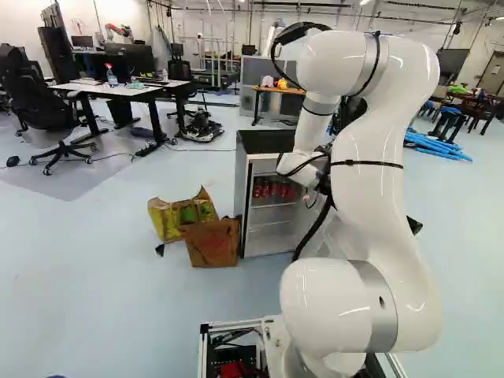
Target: Grab a drink from the fridge
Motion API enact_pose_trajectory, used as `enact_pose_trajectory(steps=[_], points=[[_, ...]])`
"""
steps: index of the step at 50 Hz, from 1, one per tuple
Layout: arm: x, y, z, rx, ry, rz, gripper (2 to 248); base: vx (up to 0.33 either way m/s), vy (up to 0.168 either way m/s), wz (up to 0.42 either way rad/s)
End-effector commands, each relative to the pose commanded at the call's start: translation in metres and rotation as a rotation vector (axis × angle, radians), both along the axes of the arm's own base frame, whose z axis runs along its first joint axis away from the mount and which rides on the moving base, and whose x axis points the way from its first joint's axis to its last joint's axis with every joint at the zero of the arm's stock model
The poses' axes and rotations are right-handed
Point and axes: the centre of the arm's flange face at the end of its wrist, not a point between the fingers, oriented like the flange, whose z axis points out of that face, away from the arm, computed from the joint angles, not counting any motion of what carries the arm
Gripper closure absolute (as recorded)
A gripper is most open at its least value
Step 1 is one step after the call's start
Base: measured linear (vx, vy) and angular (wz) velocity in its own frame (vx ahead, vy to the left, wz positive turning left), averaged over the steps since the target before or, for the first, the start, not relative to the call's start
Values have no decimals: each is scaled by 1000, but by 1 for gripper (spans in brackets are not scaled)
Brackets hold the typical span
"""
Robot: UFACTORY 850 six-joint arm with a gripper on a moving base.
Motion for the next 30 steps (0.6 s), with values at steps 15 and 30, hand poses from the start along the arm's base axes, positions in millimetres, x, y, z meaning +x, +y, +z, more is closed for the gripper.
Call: enact_pose_trajectory(steps=[15,30], points=[[15,-23,1,8,-43,-38,3,0,0,0],[28,-46,2,14,-85,-72,3,0,0,0]])
